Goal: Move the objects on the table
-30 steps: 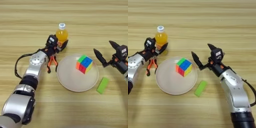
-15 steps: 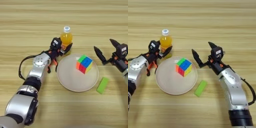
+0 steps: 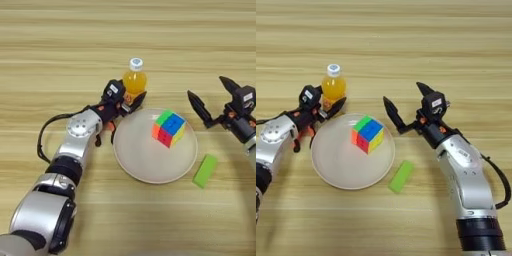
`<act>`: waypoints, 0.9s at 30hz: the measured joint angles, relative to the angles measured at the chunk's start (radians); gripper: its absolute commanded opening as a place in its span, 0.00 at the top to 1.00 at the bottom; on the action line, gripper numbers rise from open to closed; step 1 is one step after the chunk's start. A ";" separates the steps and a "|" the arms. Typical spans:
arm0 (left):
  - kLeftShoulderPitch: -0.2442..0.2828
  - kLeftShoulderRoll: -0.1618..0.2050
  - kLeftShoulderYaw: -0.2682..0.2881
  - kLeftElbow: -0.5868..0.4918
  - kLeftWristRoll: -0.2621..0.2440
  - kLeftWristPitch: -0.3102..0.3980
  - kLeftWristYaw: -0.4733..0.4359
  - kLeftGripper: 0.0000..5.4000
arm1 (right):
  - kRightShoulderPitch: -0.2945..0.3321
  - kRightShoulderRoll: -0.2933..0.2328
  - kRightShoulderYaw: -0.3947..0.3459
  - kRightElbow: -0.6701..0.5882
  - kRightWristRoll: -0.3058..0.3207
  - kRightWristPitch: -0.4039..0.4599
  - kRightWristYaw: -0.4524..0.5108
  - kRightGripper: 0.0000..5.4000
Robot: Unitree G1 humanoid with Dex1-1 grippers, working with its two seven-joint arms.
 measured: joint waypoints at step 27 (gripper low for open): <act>0.005 -0.002 0.012 -0.079 -0.010 -0.013 0.000 0.00 | -0.002 0.002 -0.006 -0.007 0.006 0.000 0.004 0.00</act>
